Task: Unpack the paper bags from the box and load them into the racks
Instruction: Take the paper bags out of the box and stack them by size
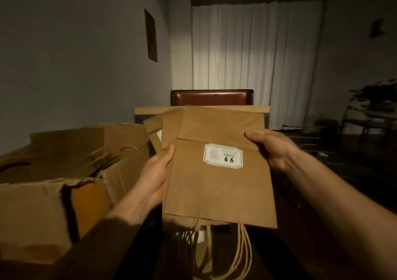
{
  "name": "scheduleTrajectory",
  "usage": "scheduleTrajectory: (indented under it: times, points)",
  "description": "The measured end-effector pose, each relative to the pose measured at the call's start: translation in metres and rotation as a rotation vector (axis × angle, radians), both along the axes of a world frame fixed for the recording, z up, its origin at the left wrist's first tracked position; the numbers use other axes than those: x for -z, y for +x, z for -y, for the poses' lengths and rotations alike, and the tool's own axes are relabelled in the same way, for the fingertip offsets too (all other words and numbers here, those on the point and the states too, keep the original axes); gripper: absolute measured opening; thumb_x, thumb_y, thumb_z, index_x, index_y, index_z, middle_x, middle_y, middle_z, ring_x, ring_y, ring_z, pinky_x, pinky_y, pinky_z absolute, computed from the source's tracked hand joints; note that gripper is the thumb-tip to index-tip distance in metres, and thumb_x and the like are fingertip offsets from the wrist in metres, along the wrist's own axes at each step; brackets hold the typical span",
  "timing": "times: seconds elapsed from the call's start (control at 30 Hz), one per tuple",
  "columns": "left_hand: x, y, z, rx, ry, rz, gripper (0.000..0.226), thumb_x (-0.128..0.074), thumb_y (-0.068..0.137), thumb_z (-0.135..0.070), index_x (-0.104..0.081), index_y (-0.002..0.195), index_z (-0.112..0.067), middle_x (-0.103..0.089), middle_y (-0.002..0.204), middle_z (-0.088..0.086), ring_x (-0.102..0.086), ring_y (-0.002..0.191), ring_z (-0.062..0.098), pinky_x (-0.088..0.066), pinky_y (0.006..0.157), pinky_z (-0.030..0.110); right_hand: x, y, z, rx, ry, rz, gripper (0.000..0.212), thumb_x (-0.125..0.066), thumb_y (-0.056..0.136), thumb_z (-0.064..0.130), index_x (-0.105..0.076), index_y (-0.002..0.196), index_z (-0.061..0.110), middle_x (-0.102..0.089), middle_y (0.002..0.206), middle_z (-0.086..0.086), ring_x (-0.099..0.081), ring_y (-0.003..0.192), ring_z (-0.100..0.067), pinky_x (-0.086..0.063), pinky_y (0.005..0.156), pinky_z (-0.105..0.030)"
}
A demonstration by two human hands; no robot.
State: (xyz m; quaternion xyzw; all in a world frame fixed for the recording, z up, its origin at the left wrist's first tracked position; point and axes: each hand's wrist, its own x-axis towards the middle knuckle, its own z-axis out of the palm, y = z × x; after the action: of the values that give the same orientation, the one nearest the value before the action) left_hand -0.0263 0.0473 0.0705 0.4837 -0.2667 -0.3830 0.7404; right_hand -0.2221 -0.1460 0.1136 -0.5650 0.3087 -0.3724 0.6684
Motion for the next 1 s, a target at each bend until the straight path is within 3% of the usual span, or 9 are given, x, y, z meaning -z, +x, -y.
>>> scheduleTrajectory:
  times: [0.1, 0.2, 0.37, 0.43, 0.53, 0.63, 0.73, 0.83, 1.0]
  points:
    - [0.039, -0.006, 0.006, -0.008, 0.049, -0.049, 0.029, -0.06, 0.097, -0.027, -0.066, 0.119, -0.01, -0.076, 0.103, 0.012, -0.075, 0.088, 0.025, -0.06, 0.07, 0.038, 0.032, -0.031, 0.014, 0.083, 0.016, -0.068, 0.021, -0.069, 0.09, 0.012, -0.067, 0.111, 0.008, -0.074, 0.104, -0.018, -0.073, 0.084, -0.03, -0.06, 0.063, -0.038]
    - [0.063, -0.002, 0.006, -0.067, 0.084, 0.008, 0.022, -0.061, 0.097, -0.019, -0.069, 0.112, -0.005, -0.075, 0.103, 0.015, -0.075, 0.084, 0.024, -0.058, 0.077, 0.038, 0.045, -0.073, 0.038, 0.177, 0.056, -0.043, 0.032, -0.07, 0.09, 0.017, -0.064, 0.121, 0.014, -0.074, 0.104, -0.015, -0.075, 0.085, -0.031, -0.06, 0.065, -0.041]
    - [0.077, -0.001, 0.006, -0.112, 0.093, 0.099, 0.015, -0.064, 0.093, -0.011, -0.071, 0.105, -0.005, -0.077, 0.092, 0.011, -0.075, 0.076, 0.021, -0.059, 0.065, 0.028, 0.048, -0.118, 0.051, 0.125, 0.126, -0.053, 0.037, -0.068, 0.089, 0.023, -0.063, 0.125, 0.021, -0.071, 0.114, -0.014, -0.074, 0.093, -0.03, -0.061, 0.072, -0.043]
    - [0.078, -0.004, 0.01, -0.12, 0.092, 0.097, 0.024, -0.07, 0.089, -0.012, -0.071, 0.11, -0.002, -0.077, 0.097, 0.014, -0.075, 0.082, 0.025, -0.059, 0.071, 0.033, 0.055, -0.114, 0.042, 0.092, 0.143, -0.051, 0.037, -0.066, 0.09, 0.022, -0.061, 0.126, 0.02, -0.07, 0.115, -0.015, -0.072, 0.097, -0.031, -0.061, 0.074, -0.044]
    - [0.081, -0.014, 0.014, -0.103, 0.157, 0.117, 0.051, -0.086, 0.072, -0.032, -0.071, 0.117, -0.013, -0.074, 0.112, 0.011, -0.071, 0.103, 0.031, -0.053, 0.094, 0.046, 0.079, -0.085, 0.022, 0.084, 0.16, -0.082, 0.032, -0.063, 0.093, 0.014, -0.062, 0.125, 0.011, -0.071, 0.11, -0.018, -0.071, 0.087, -0.029, -0.062, 0.064, -0.041]
    - [0.093, -0.019, 0.023, -0.093, 0.235, 0.133, 0.081, -0.091, 0.047, -0.066, -0.069, 0.117, -0.032, -0.073, 0.116, -0.002, -0.065, 0.114, 0.029, -0.046, 0.102, 0.054, 0.104, -0.057, 0.002, 0.023, 0.224, -0.113, 0.025, -0.063, 0.093, 0.013, -0.065, 0.118, 0.009, -0.074, 0.096, -0.015, -0.072, 0.077, -0.027, -0.061, 0.058, -0.037]
    - [0.089, -0.025, 0.021, -0.122, 0.261, 0.153, 0.062, -0.077, 0.066, -0.07, -0.072, 0.111, -0.028, -0.076, 0.105, -0.004, -0.07, 0.105, 0.023, -0.049, 0.1, 0.049, 0.111, -0.053, 0.0, -0.003, 0.238, -0.15, 0.021, -0.064, 0.094, 0.016, -0.065, 0.114, 0.011, -0.075, 0.092, -0.012, -0.073, 0.08, -0.027, -0.06, 0.062, -0.038]
    - [0.083, -0.02, 0.015, -0.129, 0.284, 0.144, 0.033, -0.061, 0.093, -0.049, -0.072, 0.109, -0.021, -0.077, 0.103, 0.0, -0.071, 0.102, 0.023, -0.05, 0.099, 0.045, 0.095, -0.068, 0.015, 0.089, 0.216, -0.147, 0.01, -0.061, 0.095, 0.016, -0.065, 0.103, 0.01, -0.074, 0.076, -0.009, -0.072, 0.068, -0.024, -0.059, 0.057, -0.037]
    - [0.085, -0.007, 0.011, -0.002, 0.286, 0.157, 0.025, -0.055, 0.1, -0.019, -0.066, 0.121, -0.011, -0.074, 0.113, 0.009, -0.071, 0.103, 0.025, -0.054, 0.089, 0.039, 0.071, -0.094, 0.028, 0.068, 0.261, -0.17, 0.015, -0.055, 0.098, 0.013, -0.06, 0.113, 0.012, -0.067, 0.095, -0.012, -0.066, 0.085, -0.026, -0.054, 0.071, -0.04]
